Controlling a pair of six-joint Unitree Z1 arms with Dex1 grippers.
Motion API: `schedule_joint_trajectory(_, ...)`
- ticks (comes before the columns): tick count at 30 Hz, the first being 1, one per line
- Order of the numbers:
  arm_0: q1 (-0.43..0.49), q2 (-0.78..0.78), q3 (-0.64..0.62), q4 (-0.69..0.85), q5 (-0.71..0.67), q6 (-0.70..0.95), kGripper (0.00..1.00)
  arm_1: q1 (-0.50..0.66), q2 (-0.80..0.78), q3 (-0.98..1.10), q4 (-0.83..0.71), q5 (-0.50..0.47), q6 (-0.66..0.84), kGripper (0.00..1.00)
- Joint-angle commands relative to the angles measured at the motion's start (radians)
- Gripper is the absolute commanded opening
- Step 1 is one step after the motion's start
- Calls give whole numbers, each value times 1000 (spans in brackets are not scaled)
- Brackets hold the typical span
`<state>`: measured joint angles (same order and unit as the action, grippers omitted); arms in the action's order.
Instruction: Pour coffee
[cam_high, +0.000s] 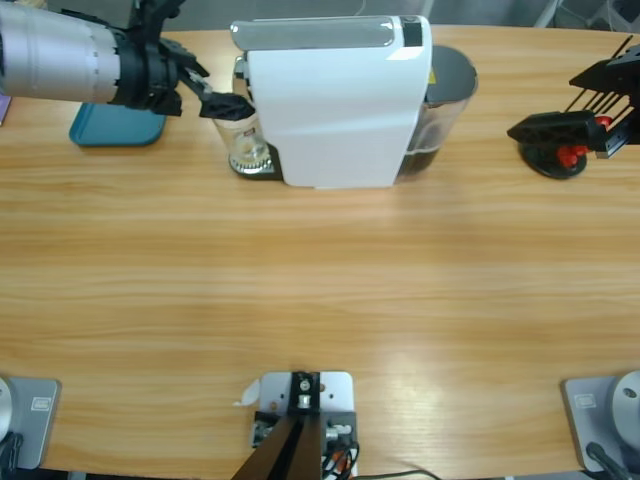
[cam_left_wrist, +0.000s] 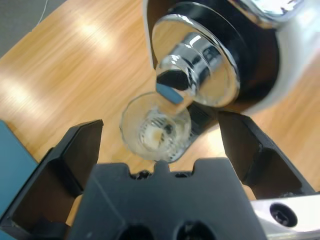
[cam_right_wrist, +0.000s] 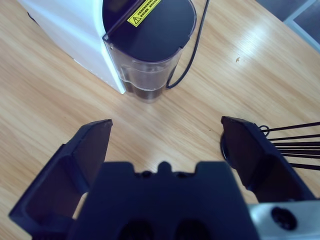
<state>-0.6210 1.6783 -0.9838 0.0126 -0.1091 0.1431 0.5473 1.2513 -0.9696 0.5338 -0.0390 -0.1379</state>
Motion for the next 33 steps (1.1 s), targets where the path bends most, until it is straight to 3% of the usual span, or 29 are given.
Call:
schedule_joint_trajectory(1,-49,-199,114,171,-9,-14,1000,-7,18,-27,11,36,-8,1000)
schedule_joint_trajectory(3,-60,-251,89,289,1,-19,991,-7,56,-125,99,28,11,1000)
schedule_joint_trajectory(7,-63,-378,66,479,77,-132,987,-33,165,-395,284,-10,164,880)
schedule_joint_trajectory(10,-63,-479,89,586,151,-261,977,-65,249,-556,392,-8,245,669)
schedule_joint_trajectory(12,-63,-525,115,632,157,-328,978,-65,300,-629,434,-6,251,593)
schedule_joint_trajectory(14,-63,-543,139,655,157,-349,987,-63,353,-718,493,-9,257,28)
schedule_joint_trajectory(17,-63,-548,136,673,136,-350,987,-45,408,-833,555,-76,281,0)
schedule_joint_trajectory(26,-63,-470,77,682,128,-352,991,60,625,-1178,723,23,282,0)
schedule_joint_trajectory(33,-63,-449,107,673,133,-343,991,77,702,-1214,756,83,282,0)
